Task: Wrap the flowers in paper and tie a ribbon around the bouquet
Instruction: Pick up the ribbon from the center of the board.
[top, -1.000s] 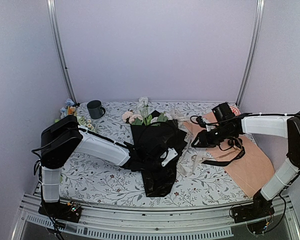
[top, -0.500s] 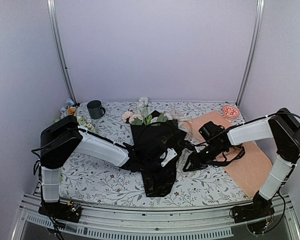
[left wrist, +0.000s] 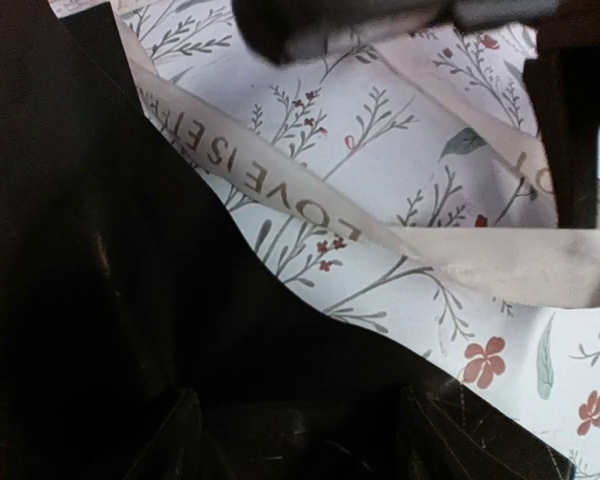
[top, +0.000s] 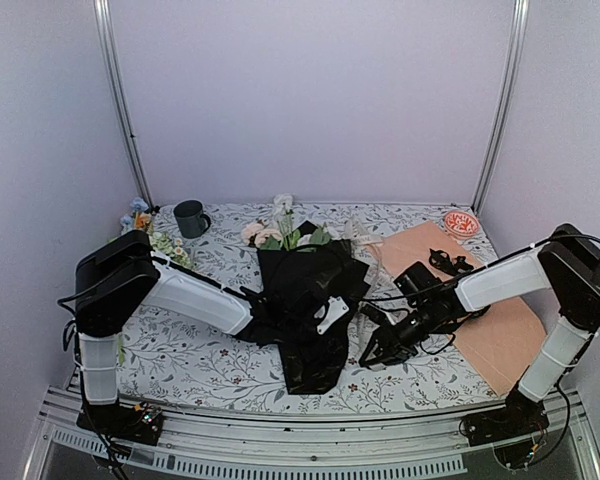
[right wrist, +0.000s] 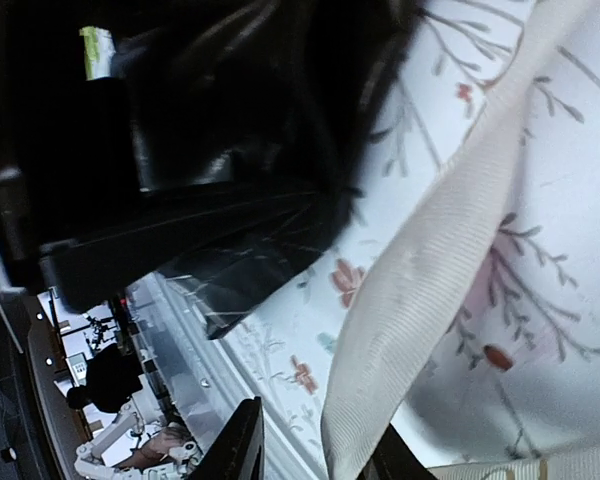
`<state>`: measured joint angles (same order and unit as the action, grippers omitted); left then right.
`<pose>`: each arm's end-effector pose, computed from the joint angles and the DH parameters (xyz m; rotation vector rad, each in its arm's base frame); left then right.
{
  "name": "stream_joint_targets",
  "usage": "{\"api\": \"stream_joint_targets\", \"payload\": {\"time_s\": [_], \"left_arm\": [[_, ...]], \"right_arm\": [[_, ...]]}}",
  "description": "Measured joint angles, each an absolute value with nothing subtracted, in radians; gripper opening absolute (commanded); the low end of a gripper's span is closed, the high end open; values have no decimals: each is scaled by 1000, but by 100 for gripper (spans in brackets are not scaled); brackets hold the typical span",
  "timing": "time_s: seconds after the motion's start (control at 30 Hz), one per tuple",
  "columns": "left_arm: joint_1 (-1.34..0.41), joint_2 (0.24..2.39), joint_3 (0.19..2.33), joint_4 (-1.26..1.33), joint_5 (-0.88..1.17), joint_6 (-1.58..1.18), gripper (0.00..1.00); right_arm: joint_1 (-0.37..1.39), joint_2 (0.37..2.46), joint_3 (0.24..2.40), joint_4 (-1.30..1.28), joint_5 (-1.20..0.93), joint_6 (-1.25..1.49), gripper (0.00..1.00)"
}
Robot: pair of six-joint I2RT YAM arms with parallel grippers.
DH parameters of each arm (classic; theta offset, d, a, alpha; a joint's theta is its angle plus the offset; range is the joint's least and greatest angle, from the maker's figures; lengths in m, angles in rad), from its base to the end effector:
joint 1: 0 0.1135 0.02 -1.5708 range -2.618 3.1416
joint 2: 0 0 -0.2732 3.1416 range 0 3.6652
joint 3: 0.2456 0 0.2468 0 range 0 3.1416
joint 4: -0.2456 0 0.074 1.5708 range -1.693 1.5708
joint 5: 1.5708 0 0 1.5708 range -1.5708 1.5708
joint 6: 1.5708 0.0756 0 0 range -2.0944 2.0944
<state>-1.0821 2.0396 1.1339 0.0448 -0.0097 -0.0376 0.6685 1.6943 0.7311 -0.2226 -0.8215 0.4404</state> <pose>0.2053 -0.3845 0.0924 1.2396 2.1628 -0.4804 0.1907 0.2211 0.1060 0.5406 -2.6844 -1.2903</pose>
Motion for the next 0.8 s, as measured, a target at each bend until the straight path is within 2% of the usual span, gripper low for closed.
{"api": "stream_joint_targets", "payload": {"time_s": [0.2, 0.33, 0.4, 0.5, 0.6, 0.63, 0.67, 0.73, 0.8], "left_arm": [[-1077, 2023, 1100, 71, -8, -37, 68], [-1074, 2013, 1081, 85, -6, -36, 69], [-1073, 2013, 1079, 89, -6, -36, 69], [-1073, 2010, 1072, 94, -4, -35, 69], [-1071, 2006, 1063, 104, -2, -33, 69], [-1071, 2006, 1063, 105, -1, -33, 69], [-1071, 2006, 1063, 105, 1, -33, 69], [-1070, 2006, 1061, 107, 4, -31, 69], [-1069, 2004, 1055, 115, 6, -30, 69]], "right_arm": [[593, 1517, 752, -207, -820, 555, 41], [576, 1526, 799, -153, -779, 631, 46], [576, 1549, 827, -156, -748, 652, 53], [576, 1566, 851, -181, -688, 654, 54], [576, 1565, 864, -209, -645, 643, 48], [576, 1565, 866, -208, -644, 639, 42], [576, 1565, 867, -198, -652, 641, 29], [576, 1579, 867, -102, -704, 698, 24], [577, 1630, 884, -29, -717, 754, 23]]}}
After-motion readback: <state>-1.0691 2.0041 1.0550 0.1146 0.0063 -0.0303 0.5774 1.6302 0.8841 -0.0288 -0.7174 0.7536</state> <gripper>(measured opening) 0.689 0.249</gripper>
